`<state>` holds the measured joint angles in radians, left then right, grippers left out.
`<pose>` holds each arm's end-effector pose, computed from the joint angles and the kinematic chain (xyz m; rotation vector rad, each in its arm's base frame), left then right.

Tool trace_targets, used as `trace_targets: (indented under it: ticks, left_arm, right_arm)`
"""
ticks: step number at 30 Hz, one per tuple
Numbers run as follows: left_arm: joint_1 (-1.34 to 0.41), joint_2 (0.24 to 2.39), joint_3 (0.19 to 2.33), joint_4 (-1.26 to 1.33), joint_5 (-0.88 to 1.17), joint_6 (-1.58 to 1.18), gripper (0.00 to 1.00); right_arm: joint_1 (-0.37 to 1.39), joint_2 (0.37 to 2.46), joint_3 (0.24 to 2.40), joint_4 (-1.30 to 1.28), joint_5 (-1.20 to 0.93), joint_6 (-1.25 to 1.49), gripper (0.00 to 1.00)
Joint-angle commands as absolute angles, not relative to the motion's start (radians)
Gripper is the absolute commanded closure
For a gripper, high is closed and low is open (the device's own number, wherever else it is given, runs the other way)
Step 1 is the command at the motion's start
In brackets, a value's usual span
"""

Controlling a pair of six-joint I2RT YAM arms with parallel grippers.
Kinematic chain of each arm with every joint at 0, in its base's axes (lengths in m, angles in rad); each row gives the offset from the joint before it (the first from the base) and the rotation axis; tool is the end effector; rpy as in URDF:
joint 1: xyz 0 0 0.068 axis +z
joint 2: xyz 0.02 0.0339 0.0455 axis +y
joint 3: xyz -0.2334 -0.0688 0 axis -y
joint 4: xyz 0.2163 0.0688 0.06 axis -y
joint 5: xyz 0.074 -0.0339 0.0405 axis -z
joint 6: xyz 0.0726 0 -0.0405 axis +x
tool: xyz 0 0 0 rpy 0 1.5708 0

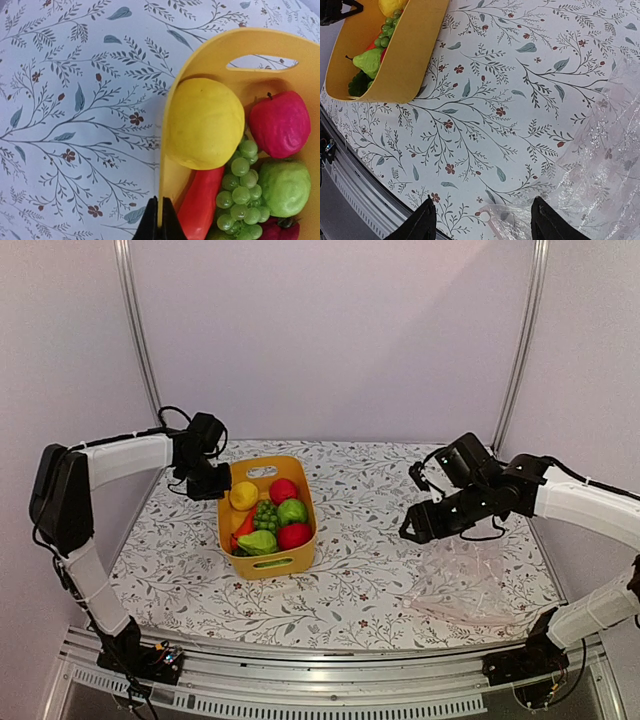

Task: Place the food in the zip-top bag and seal the zipper
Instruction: Move the bin to the center of the board.

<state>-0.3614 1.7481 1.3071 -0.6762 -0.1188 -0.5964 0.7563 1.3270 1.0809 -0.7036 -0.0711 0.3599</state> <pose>0.3271 -0.1144 0.1739 -0.3509 2.6590 -0.1436 0.1952 0.1913 0.2264 -0.5416 2.5460 0.5209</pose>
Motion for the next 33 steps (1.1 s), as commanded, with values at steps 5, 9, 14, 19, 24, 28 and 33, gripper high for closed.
trace_targets:
  ticks: [5, 9, 14, 19, 24, 28, 33]
  left_arm:
    - [-0.293, 1.862, 1.442, -0.635, -0.012, -0.131, 1.0]
    - [-0.29, 1.848, 1.441, -0.653, 0.069, -0.044, 1.0]
    - [-0.273, 1.798, 1.423, -0.636, 0.054, -0.053, 0.98]
    - [-0.286, 1.812, 1.463, -0.682, 0.052, -0.131, 0.46]
    - [-0.309, 1.709, 1.486, -0.71, -0.065, -0.226, 0.39]
    - [-0.358, 1.536, 1.341, -0.582, -0.108, -0.329, 0.37]
    - [-0.437, 1.422, 1.273, -0.508, -0.139, -0.363, 0.37]
  right_arm:
    - [0.755, 1.263, 1.052, -0.893, -0.053, 0.415, 0.4]
    - [0.772, 1.257, 1.039, -0.959, -0.03, 0.447, 0.43]
    - [0.84, 1.263, 0.964, -1.01, -0.008, 0.502, 0.45]
    - [0.906, 1.291, 0.926, -1.053, -0.006, 0.525, 0.45]
    - [0.965, 1.309, 0.975, -1.147, 0.035, 0.466, 0.41]
    - [0.984, 1.296, 0.974, -1.168, 0.024, 0.457, 0.39]
    - [1.007, 1.399, 0.973, -1.177, 0.081, 0.478, 0.41]
